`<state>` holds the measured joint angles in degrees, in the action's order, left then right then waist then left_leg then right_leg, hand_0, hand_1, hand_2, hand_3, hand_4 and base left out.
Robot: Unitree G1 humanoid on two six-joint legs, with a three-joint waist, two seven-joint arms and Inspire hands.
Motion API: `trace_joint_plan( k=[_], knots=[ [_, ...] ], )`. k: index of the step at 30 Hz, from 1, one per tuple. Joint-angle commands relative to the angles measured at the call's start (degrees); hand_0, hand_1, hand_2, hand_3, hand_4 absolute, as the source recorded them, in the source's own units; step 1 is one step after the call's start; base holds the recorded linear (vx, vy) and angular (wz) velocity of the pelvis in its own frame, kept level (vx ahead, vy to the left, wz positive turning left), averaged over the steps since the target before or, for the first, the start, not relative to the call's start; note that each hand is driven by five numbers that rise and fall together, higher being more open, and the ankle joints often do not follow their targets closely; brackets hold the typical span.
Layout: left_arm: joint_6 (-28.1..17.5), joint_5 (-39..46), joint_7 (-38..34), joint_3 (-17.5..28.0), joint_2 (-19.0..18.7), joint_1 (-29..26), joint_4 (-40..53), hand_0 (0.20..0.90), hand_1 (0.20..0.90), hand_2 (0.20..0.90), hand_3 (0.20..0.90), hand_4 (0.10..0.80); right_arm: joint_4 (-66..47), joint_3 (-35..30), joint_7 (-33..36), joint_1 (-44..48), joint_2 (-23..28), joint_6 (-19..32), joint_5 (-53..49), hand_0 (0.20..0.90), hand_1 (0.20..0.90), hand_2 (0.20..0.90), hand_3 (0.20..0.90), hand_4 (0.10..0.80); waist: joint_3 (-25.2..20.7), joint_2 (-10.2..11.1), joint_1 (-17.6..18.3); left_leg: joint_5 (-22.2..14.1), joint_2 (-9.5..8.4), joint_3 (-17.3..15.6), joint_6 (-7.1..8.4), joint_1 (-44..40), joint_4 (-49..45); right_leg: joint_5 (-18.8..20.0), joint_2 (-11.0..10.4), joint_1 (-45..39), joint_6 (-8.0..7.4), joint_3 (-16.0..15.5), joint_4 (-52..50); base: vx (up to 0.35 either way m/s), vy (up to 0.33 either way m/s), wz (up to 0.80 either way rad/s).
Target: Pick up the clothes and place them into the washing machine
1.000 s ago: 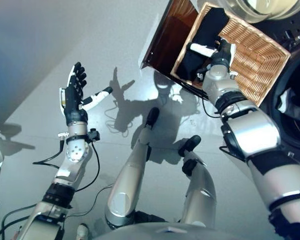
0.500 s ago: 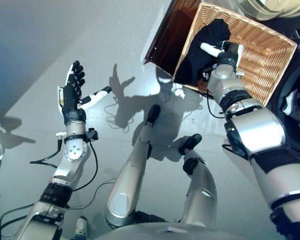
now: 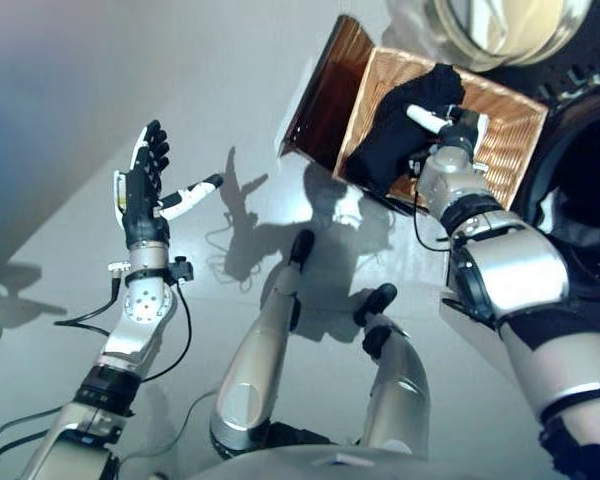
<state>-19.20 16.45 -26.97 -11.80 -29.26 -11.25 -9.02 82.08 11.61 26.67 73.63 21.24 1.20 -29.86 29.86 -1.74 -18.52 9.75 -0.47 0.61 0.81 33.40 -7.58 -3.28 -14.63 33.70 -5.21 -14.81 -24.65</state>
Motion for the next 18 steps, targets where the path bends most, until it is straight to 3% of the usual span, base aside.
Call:
trace_joint_plan(
  k=[1,8,18],
  knots=[
    [-3.55,-0.91,1.87,1.61,-2.88,2.34,3.36,0.900,0.900,0.900,0.900,0.800,-7.73,0.60,1.96,-2.18,2.15,5.25,-1.48,0.200,0.200,0.200,0.200,0.300,-1.54,1.24,1.75,-10.46,-0.23,-2.63,2.33,3.20,-7.66,6.73,-3.47,-5.72,-3.87,1.66,12.70,-0.076,0.042,-0.17],
    [-0.20,3.01,8.77,-4.08,-0.55,1.29,-2.81,0.900,0.900,0.900,0.900,0.800,-14.97,0.15,-1.38,-9.83,-2.48,7.59,-4.34,0.200,0.200,0.200,0.200,0.300,-5.06,2.98,5.95,-10.73,0.88,-4.62,2.33,-3.99,-6.55,7.90,-2.73,-11.00,-3.92,3.73,15.08,0.028,0.002,-0.25],
    [2.71,0.55,6.34,-2.04,3.70,-4.72,-14.94,0.900,0.900,0.900,0.900,0.800,-33.25,3.46,-5.15,-24.76,-10.42,10.28,-4.84,0.200,0.200,0.200,0.200,0.300,-9.98,4.18,11.34,-10.10,1.52,-6.55,2.55,-12.10,-3.62,8.65,-1.98,-16.91,-4.00,5.52,17.63,0.034,-0.010,-0.15]
  ],
)
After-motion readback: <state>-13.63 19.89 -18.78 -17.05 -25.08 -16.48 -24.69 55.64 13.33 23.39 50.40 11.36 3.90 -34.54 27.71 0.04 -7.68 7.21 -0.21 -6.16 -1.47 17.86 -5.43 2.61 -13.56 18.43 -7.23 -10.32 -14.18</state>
